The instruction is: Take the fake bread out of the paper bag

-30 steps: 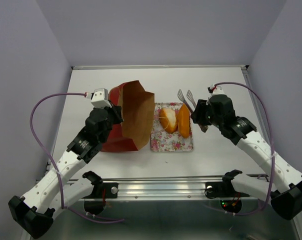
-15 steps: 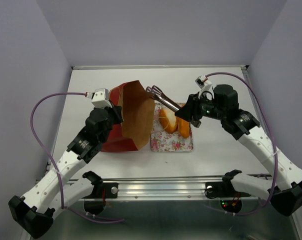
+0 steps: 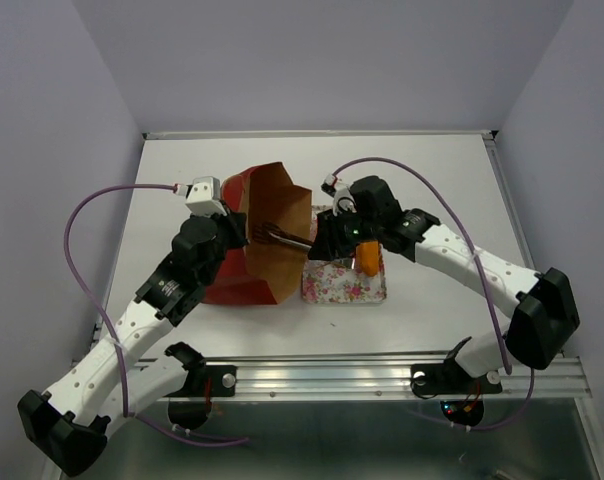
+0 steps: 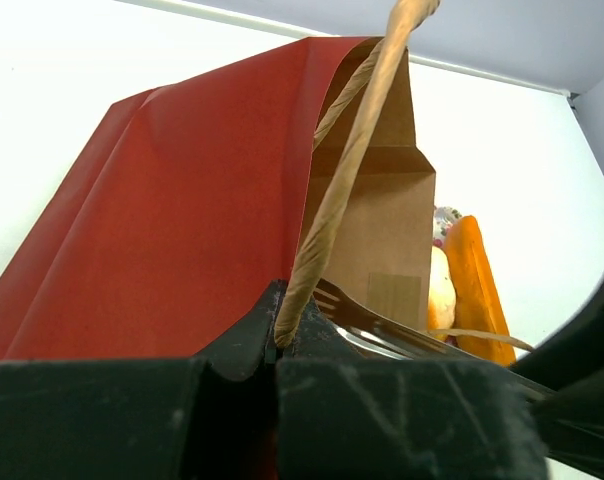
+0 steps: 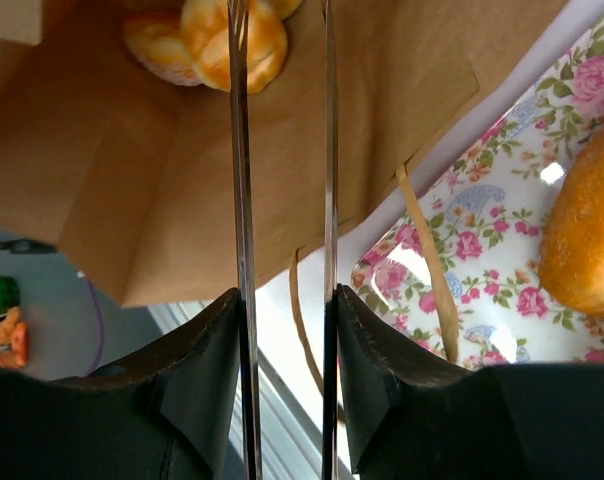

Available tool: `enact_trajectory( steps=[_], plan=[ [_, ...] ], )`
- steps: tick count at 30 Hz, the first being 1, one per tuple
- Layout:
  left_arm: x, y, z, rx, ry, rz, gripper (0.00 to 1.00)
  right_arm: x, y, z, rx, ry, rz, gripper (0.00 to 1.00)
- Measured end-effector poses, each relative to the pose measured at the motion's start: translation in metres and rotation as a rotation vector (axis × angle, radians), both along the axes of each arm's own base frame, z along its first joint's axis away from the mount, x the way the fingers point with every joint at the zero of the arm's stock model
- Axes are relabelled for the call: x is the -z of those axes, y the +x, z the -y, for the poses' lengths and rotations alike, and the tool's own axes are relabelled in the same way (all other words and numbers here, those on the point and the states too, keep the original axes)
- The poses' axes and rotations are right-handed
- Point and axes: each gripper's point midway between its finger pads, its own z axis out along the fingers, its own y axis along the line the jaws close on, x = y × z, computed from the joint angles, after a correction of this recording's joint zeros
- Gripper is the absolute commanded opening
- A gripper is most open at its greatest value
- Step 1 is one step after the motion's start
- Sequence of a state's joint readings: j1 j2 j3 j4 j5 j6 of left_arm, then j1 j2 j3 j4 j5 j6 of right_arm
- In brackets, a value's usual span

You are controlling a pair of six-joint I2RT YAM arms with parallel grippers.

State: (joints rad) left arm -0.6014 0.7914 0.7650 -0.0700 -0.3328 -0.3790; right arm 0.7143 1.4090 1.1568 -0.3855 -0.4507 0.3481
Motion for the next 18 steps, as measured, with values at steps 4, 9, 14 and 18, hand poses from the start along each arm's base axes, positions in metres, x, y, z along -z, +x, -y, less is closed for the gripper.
enact_trajectory(
  steps=[4,9,14,18],
  plan=[
    [0.001,0.002,0.003,0.009,-0.002,-0.001,0.00,0.015,0.009,-0.016,-0.007,-0.047,0.001,0.46],
    [-0.001,0.003,0.006,0.019,-0.008,0.005,0.00,0.024,0.010,-0.042,-0.050,-0.080,0.022,0.47],
    [0.002,0.004,0.009,0.032,-0.005,-0.003,0.00,0.038,0.012,-0.062,-0.088,-0.113,0.028,0.53],
    [0.001,0.004,0.010,0.039,-0.001,0.001,0.00,0.048,0.016,-0.070,-0.098,-0.131,0.025,0.60]
  ],
)
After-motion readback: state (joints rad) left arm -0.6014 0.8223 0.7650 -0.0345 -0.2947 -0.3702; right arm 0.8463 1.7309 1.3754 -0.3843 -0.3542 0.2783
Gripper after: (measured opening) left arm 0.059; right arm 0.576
